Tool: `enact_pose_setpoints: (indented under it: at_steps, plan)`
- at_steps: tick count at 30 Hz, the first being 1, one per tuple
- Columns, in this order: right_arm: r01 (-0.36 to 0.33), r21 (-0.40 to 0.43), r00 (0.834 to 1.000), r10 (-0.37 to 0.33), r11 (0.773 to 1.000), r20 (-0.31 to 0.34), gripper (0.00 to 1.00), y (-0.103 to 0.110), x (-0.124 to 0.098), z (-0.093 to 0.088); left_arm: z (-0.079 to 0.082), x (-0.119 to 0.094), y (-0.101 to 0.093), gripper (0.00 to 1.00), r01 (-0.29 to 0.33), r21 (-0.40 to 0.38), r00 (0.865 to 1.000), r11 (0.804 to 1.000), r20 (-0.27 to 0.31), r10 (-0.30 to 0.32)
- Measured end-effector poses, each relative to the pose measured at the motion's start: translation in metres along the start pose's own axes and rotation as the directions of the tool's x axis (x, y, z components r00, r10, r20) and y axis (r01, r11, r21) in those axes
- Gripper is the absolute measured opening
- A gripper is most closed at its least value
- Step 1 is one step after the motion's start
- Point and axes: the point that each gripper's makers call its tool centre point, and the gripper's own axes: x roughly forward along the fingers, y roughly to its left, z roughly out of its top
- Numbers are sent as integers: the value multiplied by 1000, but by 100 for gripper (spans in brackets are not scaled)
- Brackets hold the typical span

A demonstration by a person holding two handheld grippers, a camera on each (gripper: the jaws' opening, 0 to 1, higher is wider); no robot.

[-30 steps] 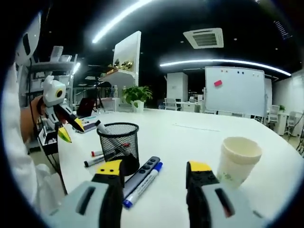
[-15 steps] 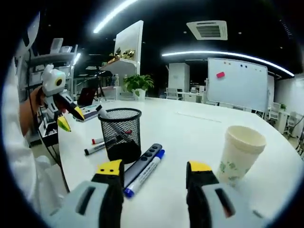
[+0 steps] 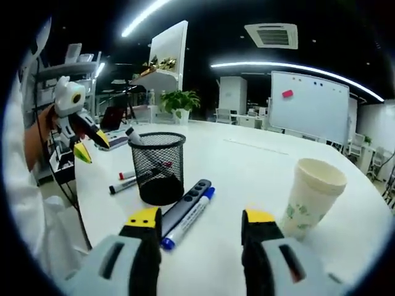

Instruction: Place the scattered laser pointers and whiteboard markers into the pen holder and stack the scattered paper cups together

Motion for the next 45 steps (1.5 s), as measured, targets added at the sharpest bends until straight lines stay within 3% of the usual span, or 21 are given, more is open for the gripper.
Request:
enact_pose_setpoints:
  at_steps: [11,28,45]
  plan:
    - [-25,-23,999,24,999,-42,45,7,1,-9,0,0,-1,40,0,2,1000,1000,-2,0]
    - [-46,-17,998,45,999,-33,40,12,1,-8,-1,-1,0,40,-1,0,1000,1000,-3,1]
    - [-65,-54,995,61,996,-74,35,15,0,-20,0,-2,-1,40,-2,3,1000,1000,-3,2]
